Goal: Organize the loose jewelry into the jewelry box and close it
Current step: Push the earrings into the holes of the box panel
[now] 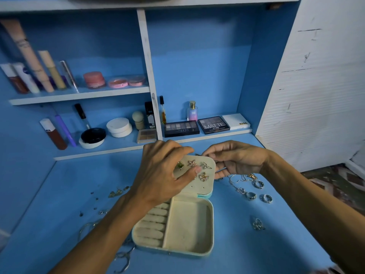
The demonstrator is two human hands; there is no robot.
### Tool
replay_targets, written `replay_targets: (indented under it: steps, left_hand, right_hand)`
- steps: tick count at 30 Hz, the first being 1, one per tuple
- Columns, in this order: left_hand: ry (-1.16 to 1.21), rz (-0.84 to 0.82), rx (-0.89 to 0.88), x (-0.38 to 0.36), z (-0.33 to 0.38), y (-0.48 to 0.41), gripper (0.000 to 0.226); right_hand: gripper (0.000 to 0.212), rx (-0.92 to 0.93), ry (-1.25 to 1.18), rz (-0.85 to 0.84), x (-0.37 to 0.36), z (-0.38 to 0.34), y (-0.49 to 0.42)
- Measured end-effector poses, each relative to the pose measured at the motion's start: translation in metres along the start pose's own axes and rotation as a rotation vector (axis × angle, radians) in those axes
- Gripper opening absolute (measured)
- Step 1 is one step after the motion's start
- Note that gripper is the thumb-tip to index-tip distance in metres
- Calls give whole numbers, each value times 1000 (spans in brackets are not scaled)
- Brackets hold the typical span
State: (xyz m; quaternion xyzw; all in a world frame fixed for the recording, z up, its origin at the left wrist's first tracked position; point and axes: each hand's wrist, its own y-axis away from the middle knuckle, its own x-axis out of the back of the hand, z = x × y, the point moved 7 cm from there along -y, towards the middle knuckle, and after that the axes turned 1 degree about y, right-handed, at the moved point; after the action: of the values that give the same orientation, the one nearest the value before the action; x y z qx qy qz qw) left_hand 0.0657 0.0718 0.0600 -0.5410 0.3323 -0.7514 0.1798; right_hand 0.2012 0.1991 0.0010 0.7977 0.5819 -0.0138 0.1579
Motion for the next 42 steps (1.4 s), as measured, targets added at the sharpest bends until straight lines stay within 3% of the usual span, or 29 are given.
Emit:
replay_targets:
  steps: [7,11,22,29,33,42]
  left_hand:
    - [-10,13,-41,-9,12,-9,43]
    - [63,12,-6,-10,10,-7,37]
    - [184,-6,54,-7,6,-7,34]
    - [207,-22,61,-8,5,-7,34]
    - [220,-29,71,-8,6,-7,33]
    - [207,-34,54,-7,9,-6,31]
  right_hand:
    - [34,-10,14,-96,-6,1,-1]
    - [18,-12,36,-108,-7,-1,-6]
    - [30,-59,36,-254,-19,-2,-16]
    - [17,-63,40,-238,-24,-4,-19]
    - [38,-52,83,-256,-31,-10,-18]
    - [32,-33,225,-199,-30,-15,-18]
